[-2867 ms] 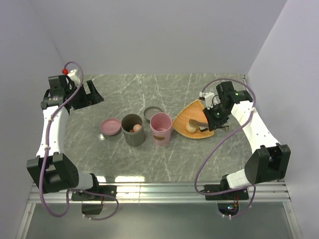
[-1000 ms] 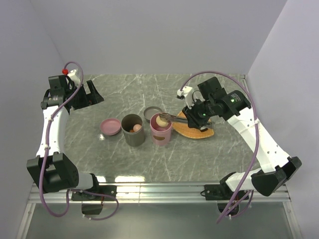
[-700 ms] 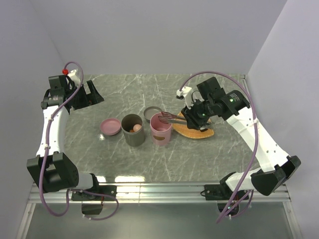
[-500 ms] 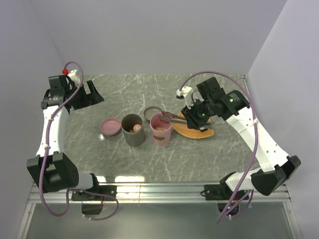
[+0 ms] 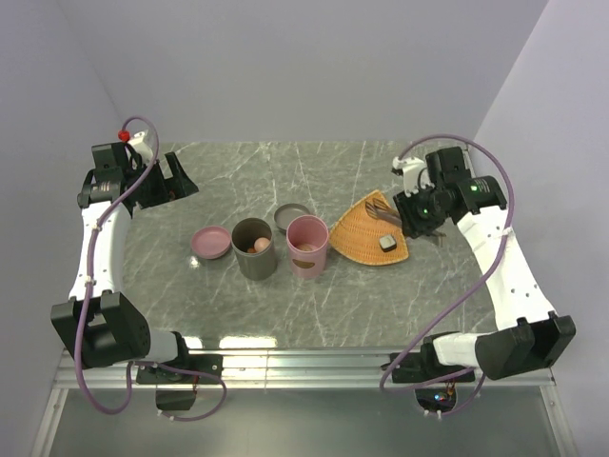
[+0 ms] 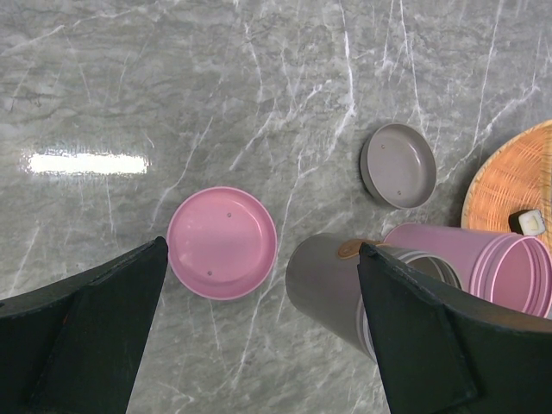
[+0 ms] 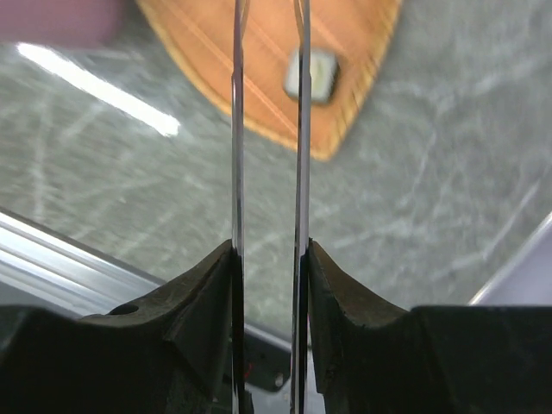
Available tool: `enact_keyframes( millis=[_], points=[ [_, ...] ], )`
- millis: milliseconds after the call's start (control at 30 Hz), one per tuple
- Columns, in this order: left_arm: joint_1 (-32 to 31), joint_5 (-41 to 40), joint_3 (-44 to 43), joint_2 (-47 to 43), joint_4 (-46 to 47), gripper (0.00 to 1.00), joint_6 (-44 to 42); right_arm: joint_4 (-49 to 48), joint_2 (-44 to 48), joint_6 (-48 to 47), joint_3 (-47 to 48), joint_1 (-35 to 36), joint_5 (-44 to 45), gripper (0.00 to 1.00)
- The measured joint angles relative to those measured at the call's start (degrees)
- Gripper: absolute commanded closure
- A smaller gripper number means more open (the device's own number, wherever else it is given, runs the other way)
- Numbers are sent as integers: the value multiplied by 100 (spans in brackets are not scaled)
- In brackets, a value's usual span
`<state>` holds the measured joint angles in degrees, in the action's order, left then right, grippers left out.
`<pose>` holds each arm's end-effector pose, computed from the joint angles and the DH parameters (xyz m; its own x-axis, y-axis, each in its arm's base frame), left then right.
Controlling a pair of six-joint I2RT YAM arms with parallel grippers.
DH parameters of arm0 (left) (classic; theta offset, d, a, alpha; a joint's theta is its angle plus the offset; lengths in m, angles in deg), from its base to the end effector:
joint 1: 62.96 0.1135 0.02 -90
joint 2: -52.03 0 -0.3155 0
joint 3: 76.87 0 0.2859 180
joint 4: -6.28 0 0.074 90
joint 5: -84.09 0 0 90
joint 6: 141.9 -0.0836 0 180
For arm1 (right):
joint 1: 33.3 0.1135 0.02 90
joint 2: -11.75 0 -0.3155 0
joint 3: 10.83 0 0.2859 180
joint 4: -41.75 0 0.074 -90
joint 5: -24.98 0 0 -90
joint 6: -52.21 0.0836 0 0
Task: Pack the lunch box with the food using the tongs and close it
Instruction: Pick up the fake food from the plate.
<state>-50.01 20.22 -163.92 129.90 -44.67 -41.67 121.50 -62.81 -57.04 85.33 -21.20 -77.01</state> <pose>0.3465 0.0419 0.3683 -0.6600 -0.3154 -0.6819 0.0017 0.9070 -0.4212 0.2741 0.0765 0.3905 -0.6812 -0.4759 -0.5564 -0.5686 0.8226 -0.0074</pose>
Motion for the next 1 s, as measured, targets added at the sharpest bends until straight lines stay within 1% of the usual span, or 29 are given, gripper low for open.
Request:
enact_keyframes(
  millis=[67, 200, 367, 500, 567, 1000],
  points=[
    [0, 2, 0, 0, 0, 0, 0, 7, 114, -17, -345, -175, 210, 56],
    [0, 31, 0, 0, 0, 1, 2, 52, 299, -37, -942, -245, 533, 54],
    [0, 101, 0, 0, 2, 1, 2, 63, 363, -11, -1298, -278, 868, 53],
    [0, 103, 0, 0, 9, 1, 0, 50, 363, 28, -1401, -286, 1005, 52],
    [0, 101, 0, 0, 9, 1, 0, 33, 361, 44, -1401, -289, 1036, 49],
    [4, 101, 0, 2, 9, 1, 2, -31, 232, 61, -1401, -286, 1040, 48]
  ],
)
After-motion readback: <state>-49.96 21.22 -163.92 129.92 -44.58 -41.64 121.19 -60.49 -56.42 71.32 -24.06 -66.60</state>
